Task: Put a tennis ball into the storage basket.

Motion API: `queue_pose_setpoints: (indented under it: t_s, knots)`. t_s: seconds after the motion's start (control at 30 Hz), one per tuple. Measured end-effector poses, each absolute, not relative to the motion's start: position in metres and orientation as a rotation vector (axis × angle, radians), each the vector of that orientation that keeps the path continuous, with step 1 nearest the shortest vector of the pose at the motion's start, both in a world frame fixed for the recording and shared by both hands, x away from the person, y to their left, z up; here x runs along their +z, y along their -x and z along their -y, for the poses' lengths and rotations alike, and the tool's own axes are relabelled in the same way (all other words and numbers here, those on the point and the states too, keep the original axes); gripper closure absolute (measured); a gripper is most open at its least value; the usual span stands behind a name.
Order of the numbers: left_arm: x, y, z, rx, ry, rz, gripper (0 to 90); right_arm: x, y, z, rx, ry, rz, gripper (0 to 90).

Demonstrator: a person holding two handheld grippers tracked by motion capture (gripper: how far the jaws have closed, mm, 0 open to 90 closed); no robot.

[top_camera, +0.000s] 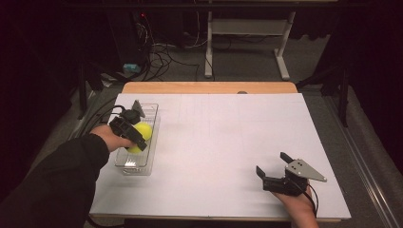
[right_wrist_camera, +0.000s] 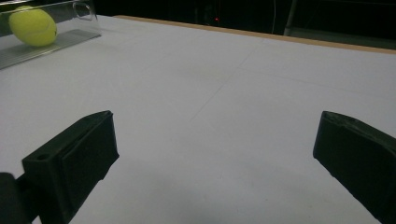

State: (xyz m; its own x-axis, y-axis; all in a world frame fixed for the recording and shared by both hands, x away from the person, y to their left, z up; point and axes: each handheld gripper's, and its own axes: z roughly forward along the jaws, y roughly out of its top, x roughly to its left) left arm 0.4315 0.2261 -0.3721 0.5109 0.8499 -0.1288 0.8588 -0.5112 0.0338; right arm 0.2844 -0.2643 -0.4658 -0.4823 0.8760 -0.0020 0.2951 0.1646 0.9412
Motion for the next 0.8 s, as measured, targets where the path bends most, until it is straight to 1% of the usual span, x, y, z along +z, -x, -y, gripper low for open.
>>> queue_pose_setpoints:
  t_s: [0.43,0.47,0.5,0.53,0.6,0.8]
  knots:
    - [-0.3697,-0.434,-0.2296,-0.137,-2.621,-1.517,25.9,-0.4658,-0.2841,0.2637,1.316,-1.103,-1.879,0.0]
    - [-0.3689,-0.434,-0.2297,-0.129,-2.618,-1.514,21.8,-0.4658,-0.2842,0.2637,1.314,-1.103,-1.879,0.0]
    - [-0.3671,-0.4336,-0.229,-0.093,-2.618,-1.513,14.4,-0.4658,-0.2841,0.2636,1.314,-1.103,-1.88,0.0]
    - [-0.3657,-0.4335,-0.2291,-0.086,-2.613,-1.509,7.8,-0.4658,-0.2841,0.2635,1.315,-1.102,-1.882,0.0]
    - [-0.3636,-0.4334,-0.2291,-0.098,-2.611,-1.499,0.6,-0.4659,-0.284,0.2632,1.314,-1.102,-1.881,0.0]
    - [-0.3617,-0.4328,-0.2288,-0.108,-2.617,-1.496,0.6,-0.4658,-0.284,0.263,1.317,-1.1,-1.88,0.0]
